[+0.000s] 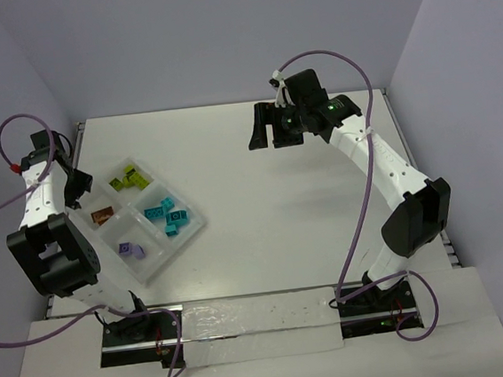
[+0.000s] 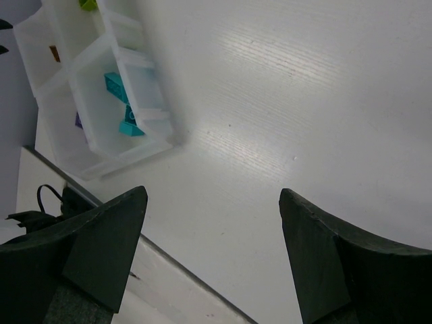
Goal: Sort the legos into containers by color
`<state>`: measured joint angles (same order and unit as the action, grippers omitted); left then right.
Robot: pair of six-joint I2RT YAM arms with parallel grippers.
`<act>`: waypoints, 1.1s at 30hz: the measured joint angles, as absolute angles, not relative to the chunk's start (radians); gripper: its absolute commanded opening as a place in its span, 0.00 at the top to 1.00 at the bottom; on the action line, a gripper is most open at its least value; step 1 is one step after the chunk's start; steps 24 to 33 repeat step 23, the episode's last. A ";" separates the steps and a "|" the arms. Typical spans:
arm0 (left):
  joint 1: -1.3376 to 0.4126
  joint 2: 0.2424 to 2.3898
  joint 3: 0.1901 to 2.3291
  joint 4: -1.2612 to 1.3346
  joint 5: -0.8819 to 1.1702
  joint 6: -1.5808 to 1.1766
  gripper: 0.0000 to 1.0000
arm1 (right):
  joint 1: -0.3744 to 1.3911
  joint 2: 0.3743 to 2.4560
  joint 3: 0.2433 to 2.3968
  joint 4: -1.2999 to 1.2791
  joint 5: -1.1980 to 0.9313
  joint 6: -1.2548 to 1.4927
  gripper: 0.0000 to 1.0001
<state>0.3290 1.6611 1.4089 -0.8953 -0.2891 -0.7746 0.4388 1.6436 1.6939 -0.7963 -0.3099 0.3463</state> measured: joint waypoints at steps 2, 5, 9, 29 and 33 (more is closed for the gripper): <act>0.329 1.661 1.409 -0.893 -0.291 -0.774 0.12 | 0.437 1.644 1.694 -0.797 -0.309 0.347 0.14; 0.329 1.661 1.409 -0.893 -0.292 -0.772 0.09 | 0.436 1.644 1.694 -0.796 -0.306 0.348 0.14; 0.328 1.659 1.410 -0.897 -0.291 -0.767 0.09 | 0.433 1.644 1.691 -0.795 -0.302 0.351 0.13; -0.068 1.409 1.576 -0.886 -0.197 -0.718 0.09 | 0.432 1.621 1.652 -0.782 -0.216 0.374 0.13; -0.068 1.409 1.576 -0.886 -0.197 -0.718 0.09 | 0.432 1.621 1.652 -0.782 -0.216 0.374 0.13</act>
